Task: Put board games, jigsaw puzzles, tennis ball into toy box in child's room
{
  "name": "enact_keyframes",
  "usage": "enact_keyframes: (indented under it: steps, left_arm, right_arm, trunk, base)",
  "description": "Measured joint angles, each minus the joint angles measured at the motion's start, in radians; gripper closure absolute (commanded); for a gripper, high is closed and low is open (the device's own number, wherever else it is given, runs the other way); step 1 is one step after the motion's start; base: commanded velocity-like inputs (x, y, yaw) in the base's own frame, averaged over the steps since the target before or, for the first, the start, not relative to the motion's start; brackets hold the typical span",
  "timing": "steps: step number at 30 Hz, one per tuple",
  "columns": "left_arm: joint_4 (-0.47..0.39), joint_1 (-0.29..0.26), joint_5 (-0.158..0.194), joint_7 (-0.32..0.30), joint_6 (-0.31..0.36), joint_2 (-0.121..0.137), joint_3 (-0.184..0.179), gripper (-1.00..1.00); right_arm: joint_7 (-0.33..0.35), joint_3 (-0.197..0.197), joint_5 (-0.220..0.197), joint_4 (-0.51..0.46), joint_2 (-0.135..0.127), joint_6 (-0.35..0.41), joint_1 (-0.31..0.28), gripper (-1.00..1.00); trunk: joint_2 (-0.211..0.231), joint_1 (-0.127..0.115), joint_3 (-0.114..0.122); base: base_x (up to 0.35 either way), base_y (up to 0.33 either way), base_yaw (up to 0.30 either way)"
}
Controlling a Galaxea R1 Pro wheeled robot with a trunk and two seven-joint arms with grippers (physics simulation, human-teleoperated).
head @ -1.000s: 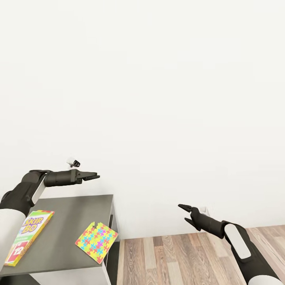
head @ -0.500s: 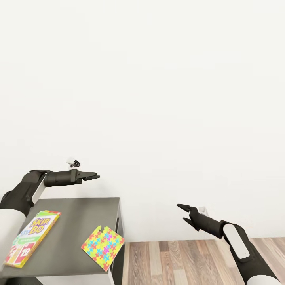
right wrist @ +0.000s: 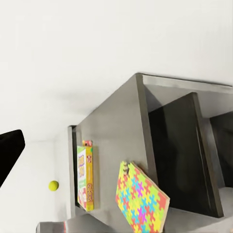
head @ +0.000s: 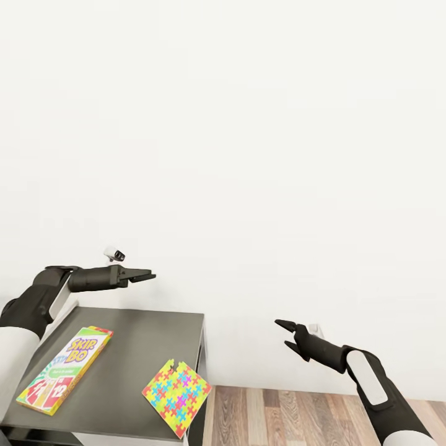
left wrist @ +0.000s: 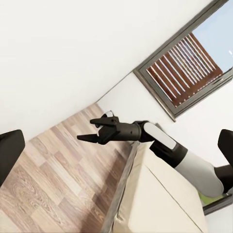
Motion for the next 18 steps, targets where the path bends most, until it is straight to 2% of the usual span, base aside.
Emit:
enact_keyframes:
  steps: [5, 11, 16, 18]
  left_arm:
    - [-0.001, 0.0, 0.002, 0.0, -0.001, 0.001, 0.0, -1.0]
    - [-0.001, 0.0, 0.003, 0.0, -0.001, 0.001, 0.0, -1.0]
    - [-0.002, 0.0, 0.003, 0.0, 0.025, 0.001, -0.001, -1.0]
    - [-0.006, 0.0, 0.004, 0.0, 0.036, -0.001, -0.001, -1.0]
  right_arm:
    - [-0.003, 0.016, 0.0, 0.003, 0.006, -0.001, 0.0, -1.0]
    - [0.006, 0.018, -0.008, 0.005, 0.015, -0.003, 0.0, -1.0]
    - [-0.001, 0.02, 0.0, 0.011, 0.051, -0.009, 0.0, -1.0]
    - [-0.002, 0.024, 0.0, 0.013, 0.057, -0.009, 0.0, -1.0]
  trunk:
    - [0.0, 0.0, 0.0]
    - [-0.007, 0.004, -0.003]
    - [-0.042, 0.023, -0.019]
    - [-0.056, 0.031, -0.025]
  base:
    - [0.002, 0.001, 0.001]
    - [0.0, 0.0, 0.0]
    - [0.0, 0.0, 0.0]
    - [0.0, 0.0, 0.0]
